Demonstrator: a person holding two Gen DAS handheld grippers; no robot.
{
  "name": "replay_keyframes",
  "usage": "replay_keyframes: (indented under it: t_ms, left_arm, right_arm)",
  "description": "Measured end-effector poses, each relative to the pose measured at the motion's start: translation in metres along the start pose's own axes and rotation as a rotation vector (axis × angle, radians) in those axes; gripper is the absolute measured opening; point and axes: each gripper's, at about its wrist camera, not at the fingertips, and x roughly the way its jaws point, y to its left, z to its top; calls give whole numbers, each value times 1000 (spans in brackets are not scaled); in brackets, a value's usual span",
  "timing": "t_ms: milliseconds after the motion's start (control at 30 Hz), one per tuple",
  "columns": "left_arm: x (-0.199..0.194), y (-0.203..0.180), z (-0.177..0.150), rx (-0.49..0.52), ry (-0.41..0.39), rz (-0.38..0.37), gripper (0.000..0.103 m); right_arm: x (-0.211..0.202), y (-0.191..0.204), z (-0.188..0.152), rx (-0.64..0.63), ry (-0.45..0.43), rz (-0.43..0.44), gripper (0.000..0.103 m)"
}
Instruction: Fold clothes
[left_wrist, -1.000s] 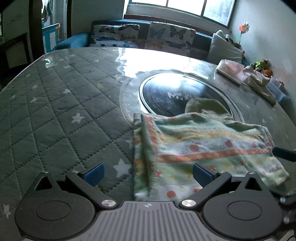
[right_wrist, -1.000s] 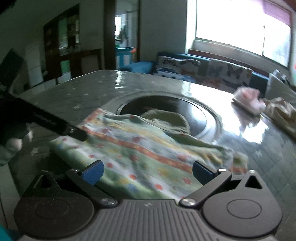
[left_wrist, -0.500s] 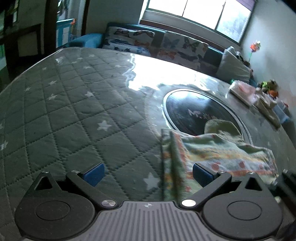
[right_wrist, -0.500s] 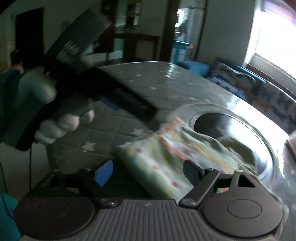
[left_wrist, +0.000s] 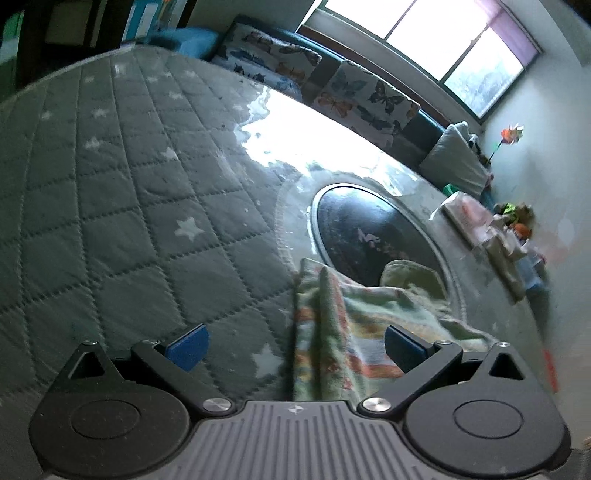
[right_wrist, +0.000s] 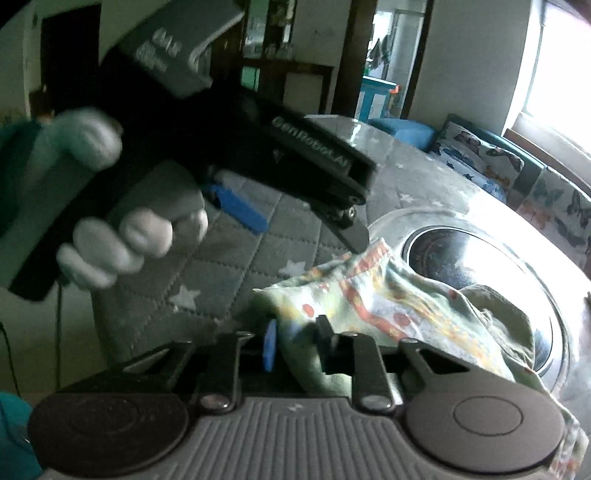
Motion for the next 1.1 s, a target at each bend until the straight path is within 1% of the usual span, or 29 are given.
replay_keyframes:
  t_ms: [100, 233, 367, 433, 467, 500, 533, 567, 667, 733, 767, 800, 833, 933, 1033, 1100]
  left_arm:
    - [3, -2, 1, -41, 18, -24, 103]
    - [10, -7, 5, -101, 66, -84, 103]
    - [20, -15, 6, -144, 122, -145, 100]
    - [27, -18, 5, -159, 150, -162, 91]
    - [30, -19, 5, -167, 162, -171, 89]
    - [33, -21, 5, -174, 175, -180, 82]
    - [35, -21, 5, -181, 179, -188, 78]
    - [38, -21, 4, -187, 183, -195, 76]
    - [39, -21, 5, -186, 184, -191, 66]
    - [40, -20, 4, -189, 185, -186, 52]
    - [41, -20, 3, -185, 185, -182, 48]
    - [42, -19, 2, -180, 184, -179, 40]
    - [43, -19, 2, -175, 182, -175, 34]
    - [44, -18, -1, -168, 177, -172, 28]
    - [45, -16, -2, -173, 174, -178, 27]
    - [44, -16, -2, -168, 171, -177, 27]
  right_arm:
    - [-13, -10, 1, 64, -36, 19, 16]
    - [-30, -23, 3, 140, -80, 39, 14]
    - [-45, -34, -2, 184, -119, 48, 12]
    - [-49, -37, -5, 194, -127, 56, 12]
    - [-50, -38, -7, 195, -131, 60, 12]
    - [-52, -40, -9, 196, -133, 69, 12]
    - [-52, -40, -10, 197, -136, 73, 12]
    - [-53, -41, -12, 199, -137, 80, 12]
    - [-51, -43, -15, 204, -136, 98, 12]
    - [-49, -43, -16, 205, -136, 108, 12]
    - [-49, -44, -17, 205, -135, 113, 12]
    - [-48, -44, -17, 206, -134, 117, 13]
    - [-45, -46, -15, 212, -134, 123, 13]
    - [-47, -51, -15, 213, -143, 131, 17]
    - [-56, -58, -22, 236, -154, 118, 19]
    - [-63, -68, -27, 270, -159, 95, 23]
